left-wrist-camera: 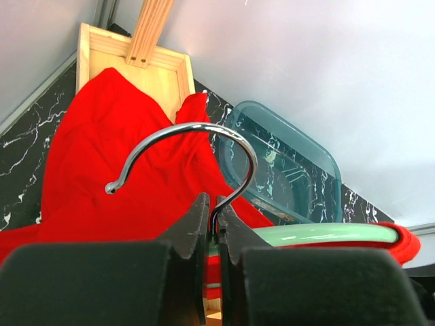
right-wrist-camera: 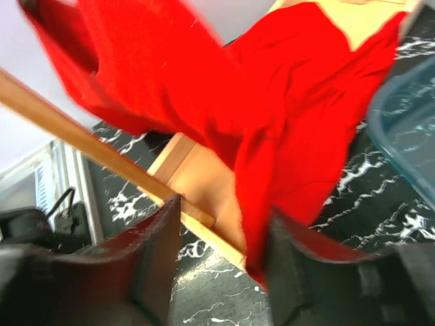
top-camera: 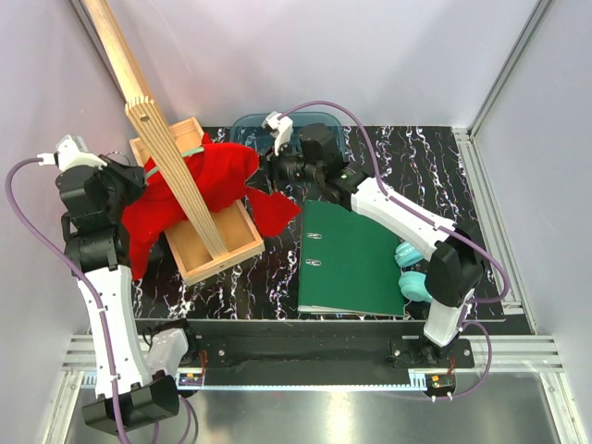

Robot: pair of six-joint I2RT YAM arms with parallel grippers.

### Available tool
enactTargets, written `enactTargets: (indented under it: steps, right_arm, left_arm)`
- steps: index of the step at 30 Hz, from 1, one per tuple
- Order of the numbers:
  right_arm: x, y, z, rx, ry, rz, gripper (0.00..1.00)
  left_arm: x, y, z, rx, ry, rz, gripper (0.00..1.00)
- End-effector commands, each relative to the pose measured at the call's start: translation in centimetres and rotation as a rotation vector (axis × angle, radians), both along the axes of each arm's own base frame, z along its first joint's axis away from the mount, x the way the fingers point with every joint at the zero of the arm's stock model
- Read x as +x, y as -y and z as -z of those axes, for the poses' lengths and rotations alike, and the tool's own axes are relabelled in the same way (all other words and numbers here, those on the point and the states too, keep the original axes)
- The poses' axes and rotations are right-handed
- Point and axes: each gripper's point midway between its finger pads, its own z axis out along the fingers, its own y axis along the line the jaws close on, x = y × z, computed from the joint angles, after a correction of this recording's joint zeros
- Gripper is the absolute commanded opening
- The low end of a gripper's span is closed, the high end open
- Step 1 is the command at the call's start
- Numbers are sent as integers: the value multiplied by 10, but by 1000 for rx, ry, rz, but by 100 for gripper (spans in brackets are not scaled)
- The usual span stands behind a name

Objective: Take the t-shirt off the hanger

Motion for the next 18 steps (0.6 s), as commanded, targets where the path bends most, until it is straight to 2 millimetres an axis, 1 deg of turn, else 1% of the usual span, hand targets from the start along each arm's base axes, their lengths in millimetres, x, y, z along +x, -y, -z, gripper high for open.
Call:
enactTargets:
  steps: [1, 4, 5, 7, 10, 11, 12, 14, 15, 17, 18]
  right_arm:
    - [15, 18, -26, 24, 62, 123, 40]
    - [25, 25, -25, 25, 44, 198, 22]
    - [29, 28, -26, 26, 41, 222, 13]
    - [37, 33, -27, 33, 34, 275, 0]
    - [50, 41, -30, 48, 20, 362, 0]
    - [56, 47, -32, 55, 17, 402, 0]
    - [65, 56, -32, 67, -5, 483, 0]
    - [73, 69, -33, 95, -42, 559, 0]
    - [83, 83, -34, 134, -93, 621, 0]
    - [88, 95, -33, 171, -149, 656, 0]
    - [96, 109, -32, 206, -196, 704, 0]
  left_arm:
    - [-2, 3, -26, 7, 109, 10, 0]
    - [-5, 3, -27, 12, 114, 9, 0]
    - [-6, 3, -27, 12, 113, 9, 0]
    - [-6, 3, -28, 12, 114, 8, 0]
    - [-7, 4, -29, 5, 117, 13, 0]
    - [-8, 3, -28, 4, 117, 10, 0]
    - [-7, 4, -28, -1, 117, 10, 0]
    - [-8, 4, -26, -5, 114, 10, 0]
    - [-8, 4, -24, -10, 112, 12, 0]
    - [-8, 6, -22, -11, 112, 20, 0]
    - [-8, 5, -20, -11, 110, 17, 0]
